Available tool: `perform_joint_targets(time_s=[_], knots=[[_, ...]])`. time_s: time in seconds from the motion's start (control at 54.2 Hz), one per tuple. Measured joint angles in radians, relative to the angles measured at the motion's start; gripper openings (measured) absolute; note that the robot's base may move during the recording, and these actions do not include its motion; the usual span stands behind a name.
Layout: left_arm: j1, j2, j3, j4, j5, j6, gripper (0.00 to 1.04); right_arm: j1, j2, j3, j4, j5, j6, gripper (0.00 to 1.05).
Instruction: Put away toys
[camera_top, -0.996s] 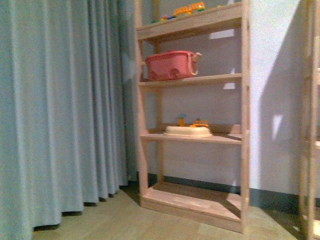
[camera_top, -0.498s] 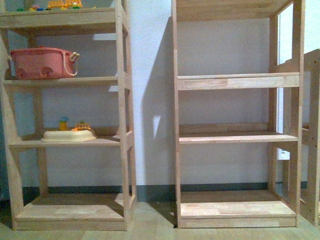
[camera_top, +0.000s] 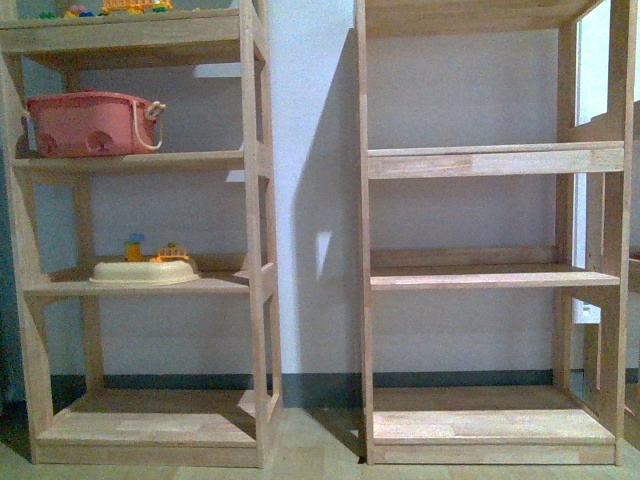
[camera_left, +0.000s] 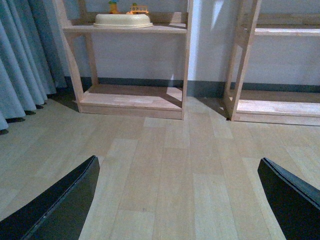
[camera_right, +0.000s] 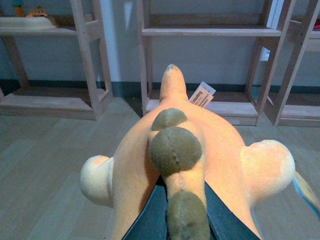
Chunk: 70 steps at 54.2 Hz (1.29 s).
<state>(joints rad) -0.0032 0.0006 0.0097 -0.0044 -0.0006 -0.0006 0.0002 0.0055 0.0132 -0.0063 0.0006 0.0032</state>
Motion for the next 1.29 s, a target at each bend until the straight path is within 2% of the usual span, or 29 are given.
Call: perform_joint_targets(time_s=[1.292], knots=[[0.000, 0.000, 0.000, 0.000, 0.000, 0.000, 0.99, 0.000, 0.000, 0.000, 0.000, 0.000, 0.000, 0.06]])
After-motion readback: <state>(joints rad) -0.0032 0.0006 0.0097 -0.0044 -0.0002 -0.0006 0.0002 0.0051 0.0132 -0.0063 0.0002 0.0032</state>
